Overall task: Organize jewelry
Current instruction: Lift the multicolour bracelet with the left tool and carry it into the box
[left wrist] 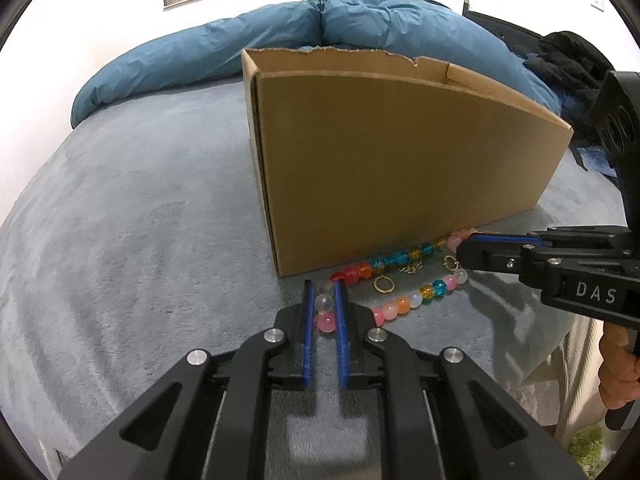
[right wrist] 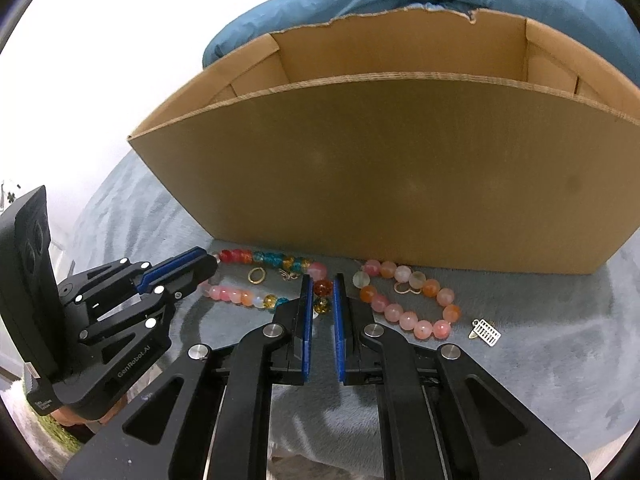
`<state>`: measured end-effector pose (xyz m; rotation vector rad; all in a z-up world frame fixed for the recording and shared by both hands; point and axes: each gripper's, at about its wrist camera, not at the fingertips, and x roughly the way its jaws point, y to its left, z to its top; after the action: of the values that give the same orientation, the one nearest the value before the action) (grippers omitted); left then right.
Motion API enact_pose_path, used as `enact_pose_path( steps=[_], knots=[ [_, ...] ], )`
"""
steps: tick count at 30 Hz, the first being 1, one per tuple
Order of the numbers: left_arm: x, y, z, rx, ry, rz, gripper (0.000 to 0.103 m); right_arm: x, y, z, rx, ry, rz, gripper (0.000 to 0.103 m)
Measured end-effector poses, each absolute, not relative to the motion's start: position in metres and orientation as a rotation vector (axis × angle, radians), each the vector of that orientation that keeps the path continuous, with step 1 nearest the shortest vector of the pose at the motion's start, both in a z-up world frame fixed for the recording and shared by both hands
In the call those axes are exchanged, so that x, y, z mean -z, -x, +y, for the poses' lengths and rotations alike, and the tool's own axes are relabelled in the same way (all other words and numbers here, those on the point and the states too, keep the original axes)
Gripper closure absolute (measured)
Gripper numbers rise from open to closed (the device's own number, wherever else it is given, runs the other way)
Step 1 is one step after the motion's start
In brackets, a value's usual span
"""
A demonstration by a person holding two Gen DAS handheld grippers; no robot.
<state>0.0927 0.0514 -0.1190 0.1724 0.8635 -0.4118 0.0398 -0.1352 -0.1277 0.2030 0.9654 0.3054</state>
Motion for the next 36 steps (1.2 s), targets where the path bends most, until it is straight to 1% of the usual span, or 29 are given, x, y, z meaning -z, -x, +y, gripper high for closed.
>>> enact_pose_path(
  steps=[13,24,33,36],
  knots=[
    [0.084,-0.077,0.055,0.399,-0.147,0.803,0.094,0.101,-0.016,-0.150,-0.332,-0.199,0.898,0.096],
    [0.044,-0.053,0.053,0.392,-0.137,0.741,0.094,0.071,0.003,-0.154,-0.346,-0.211,0.837,0.096],
    [0.009,-0.050,0.048,0.407,-0.102,0.702,0.094,0.035,0.014,-0.157,-0.356,-0.186,0.743,0.096],
    [-0.010,-0.052,0.043,0.418,-0.117,0.658,0.094,0.021,0.013,-0.157,-0.363,-0.170,0.703,0.096]
  ],
)
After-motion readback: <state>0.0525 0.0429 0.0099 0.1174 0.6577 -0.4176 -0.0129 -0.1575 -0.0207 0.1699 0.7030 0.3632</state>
